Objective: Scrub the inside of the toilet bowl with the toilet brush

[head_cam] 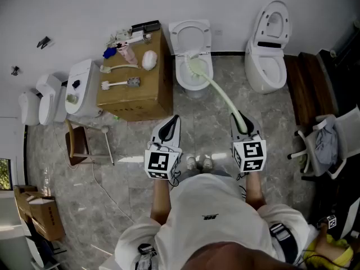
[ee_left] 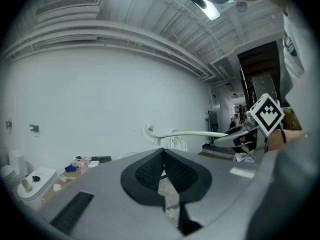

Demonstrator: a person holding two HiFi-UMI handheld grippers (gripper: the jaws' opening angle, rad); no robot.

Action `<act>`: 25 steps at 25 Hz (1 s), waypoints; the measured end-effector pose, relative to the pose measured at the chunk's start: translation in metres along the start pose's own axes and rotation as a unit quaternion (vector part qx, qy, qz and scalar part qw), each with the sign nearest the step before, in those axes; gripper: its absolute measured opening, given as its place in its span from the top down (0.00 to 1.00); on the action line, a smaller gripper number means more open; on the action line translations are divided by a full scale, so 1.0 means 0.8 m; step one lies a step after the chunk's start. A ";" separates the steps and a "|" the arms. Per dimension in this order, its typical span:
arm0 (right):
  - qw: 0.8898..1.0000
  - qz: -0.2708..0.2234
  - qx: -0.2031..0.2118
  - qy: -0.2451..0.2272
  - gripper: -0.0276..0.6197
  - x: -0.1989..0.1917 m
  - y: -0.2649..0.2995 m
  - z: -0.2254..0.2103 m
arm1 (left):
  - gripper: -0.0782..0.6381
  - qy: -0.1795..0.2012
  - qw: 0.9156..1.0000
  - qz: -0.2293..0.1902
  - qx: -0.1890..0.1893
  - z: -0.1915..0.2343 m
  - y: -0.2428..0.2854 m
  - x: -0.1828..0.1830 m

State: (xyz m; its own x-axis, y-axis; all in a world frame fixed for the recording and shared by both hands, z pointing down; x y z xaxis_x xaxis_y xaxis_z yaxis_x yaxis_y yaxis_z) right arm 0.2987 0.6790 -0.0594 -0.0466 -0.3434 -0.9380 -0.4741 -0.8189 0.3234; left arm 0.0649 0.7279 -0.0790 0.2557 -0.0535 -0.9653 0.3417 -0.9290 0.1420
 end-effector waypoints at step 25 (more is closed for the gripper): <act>1.000 0.025 0.005 0.009 0.85 0.027 0.140 -0.023 | 0.88 -0.022 1.000 0.012 -0.012 0.079 0.122 -0.027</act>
State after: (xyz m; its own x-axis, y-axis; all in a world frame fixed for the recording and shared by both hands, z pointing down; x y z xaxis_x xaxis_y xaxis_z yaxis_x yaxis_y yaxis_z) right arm 0.2605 0.5714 -0.0412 -0.0551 -0.3910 -0.9187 -0.4803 -0.7963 0.3677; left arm 0.0354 0.6151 -0.0578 0.2239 -0.0917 -0.9703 0.3584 -0.9181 0.1695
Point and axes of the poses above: the fingertips, and each gripper's own axes: y forward along the fingers, z to its left, x out of its top, the point moved 6 cm from there along -y, backward along the fingers, and after that the axes turned 10 degrees about y, right-handed, at the moved point
